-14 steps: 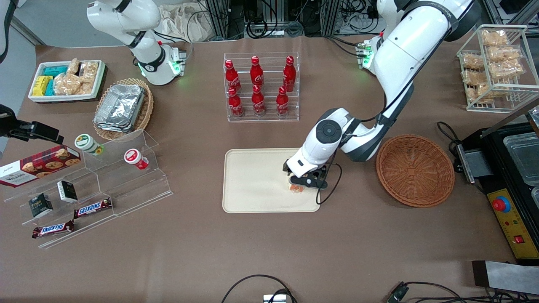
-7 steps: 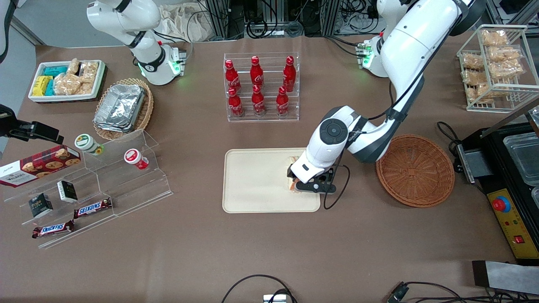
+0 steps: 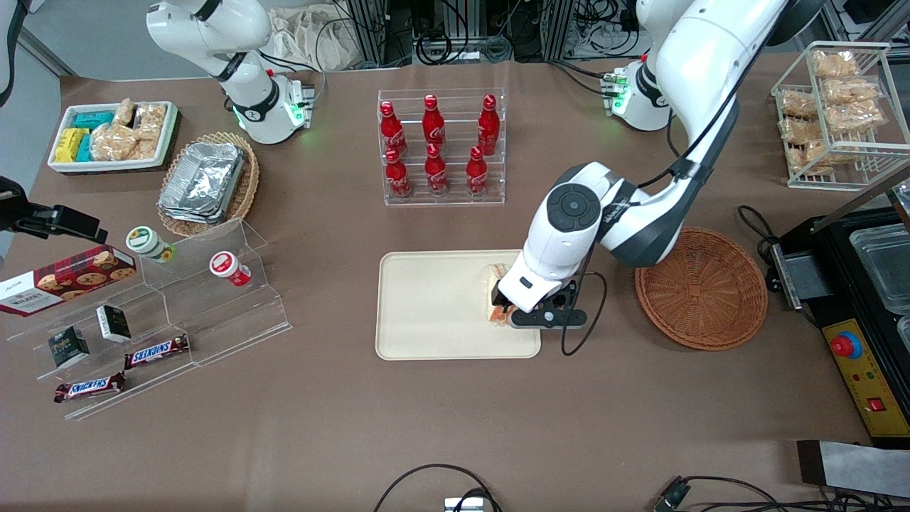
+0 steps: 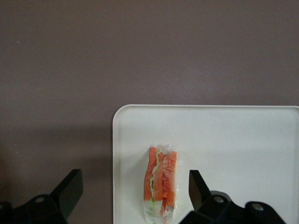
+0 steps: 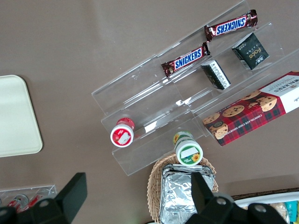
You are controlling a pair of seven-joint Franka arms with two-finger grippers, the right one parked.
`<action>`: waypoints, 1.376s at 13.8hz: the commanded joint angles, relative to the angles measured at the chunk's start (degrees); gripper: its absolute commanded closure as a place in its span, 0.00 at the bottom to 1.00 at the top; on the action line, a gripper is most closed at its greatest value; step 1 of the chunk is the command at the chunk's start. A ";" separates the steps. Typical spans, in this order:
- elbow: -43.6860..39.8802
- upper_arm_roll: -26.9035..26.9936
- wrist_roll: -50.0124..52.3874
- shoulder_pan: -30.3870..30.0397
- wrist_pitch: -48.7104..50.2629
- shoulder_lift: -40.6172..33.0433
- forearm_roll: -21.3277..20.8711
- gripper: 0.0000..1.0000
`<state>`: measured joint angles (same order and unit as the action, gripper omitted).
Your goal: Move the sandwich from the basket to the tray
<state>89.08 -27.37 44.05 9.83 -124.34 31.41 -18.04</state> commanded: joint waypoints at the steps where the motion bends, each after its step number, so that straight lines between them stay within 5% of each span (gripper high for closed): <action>1: -3.38 -0.06 1.30 -1.48 6.20 -2.31 -0.24 0.00; 9: -6.71 -0.06 -0.19 -8.16 17.62 -8.64 -1.03 0.00; 19: -11.73 -0.23 -15.83 -16.24 31.36 -13.04 -0.06 0.00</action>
<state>77.26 -26.95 29.87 -4.92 -94.29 19.73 -18.44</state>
